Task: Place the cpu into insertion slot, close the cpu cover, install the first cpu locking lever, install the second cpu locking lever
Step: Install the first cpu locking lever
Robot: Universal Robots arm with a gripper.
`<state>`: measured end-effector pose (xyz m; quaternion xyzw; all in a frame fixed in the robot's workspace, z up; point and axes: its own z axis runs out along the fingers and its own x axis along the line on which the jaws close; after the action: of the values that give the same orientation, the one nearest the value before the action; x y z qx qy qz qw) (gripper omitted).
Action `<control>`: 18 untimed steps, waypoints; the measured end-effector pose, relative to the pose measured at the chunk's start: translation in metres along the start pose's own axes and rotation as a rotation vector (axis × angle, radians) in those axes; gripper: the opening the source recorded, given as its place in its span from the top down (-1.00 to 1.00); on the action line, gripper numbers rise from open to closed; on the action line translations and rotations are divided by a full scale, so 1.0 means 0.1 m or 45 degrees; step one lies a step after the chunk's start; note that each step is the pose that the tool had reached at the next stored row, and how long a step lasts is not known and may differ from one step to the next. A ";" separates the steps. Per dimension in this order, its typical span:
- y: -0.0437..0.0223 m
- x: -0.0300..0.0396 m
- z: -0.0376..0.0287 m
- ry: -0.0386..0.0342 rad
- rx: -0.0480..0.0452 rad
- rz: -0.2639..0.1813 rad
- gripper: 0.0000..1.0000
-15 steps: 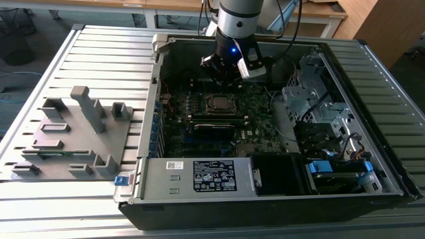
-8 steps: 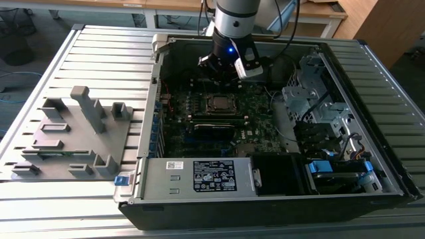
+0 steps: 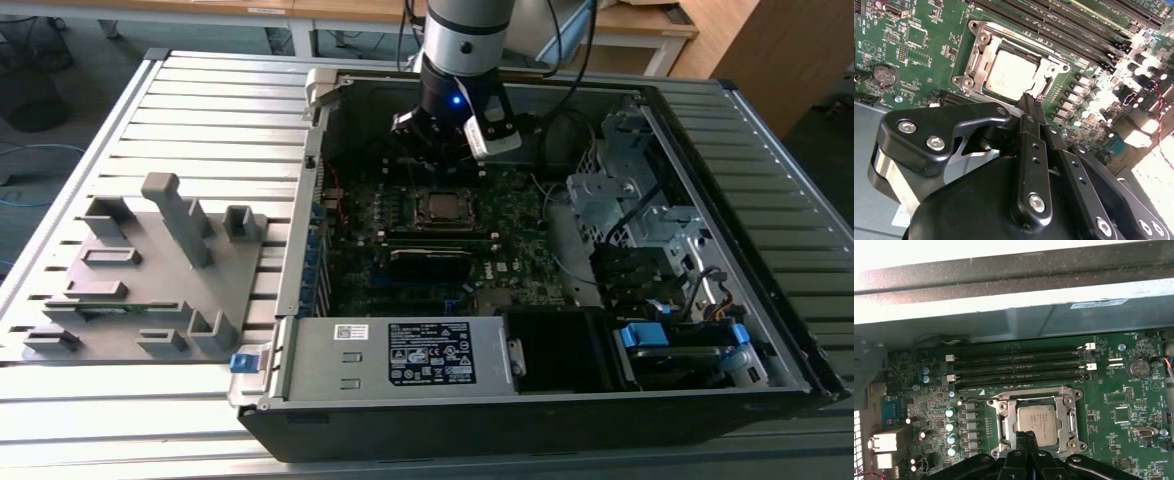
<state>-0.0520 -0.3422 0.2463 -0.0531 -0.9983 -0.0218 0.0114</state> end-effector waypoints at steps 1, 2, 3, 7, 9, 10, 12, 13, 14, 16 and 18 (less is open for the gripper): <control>0.000 0.000 0.000 0.0000 0.000 0.000 0.80; 0.000 0.000 0.000 0.0000 0.000 0.000 0.80; -0.001 0.001 -0.001 -0.0001 0.000 0.000 0.80; 0.000 0.001 -0.021 0.0000 0.000 0.000 0.80; 0.001 0.002 -0.033 0.0000 0.000 0.000 0.80; 0.001 0.002 -0.040 0.0000 0.000 0.000 0.80; 0.002 0.002 -0.052 0.0000 0.000 0.000 0.80; 0.002 0.002 -0.057 0.0000 0.000 0.000 0.80; 0.002 0.002 -0.062 0.0000 0.000 0.000 0.80; 0.003 0.002 -0.066 -0.0002 0.000 0.000 0.80; 0.003 0.002 -0.066 -0.0002 0.000 0.000 0.80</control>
<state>-0.0521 -0.3421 0.2529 -0.0531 -0.9983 -0.0219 0.0113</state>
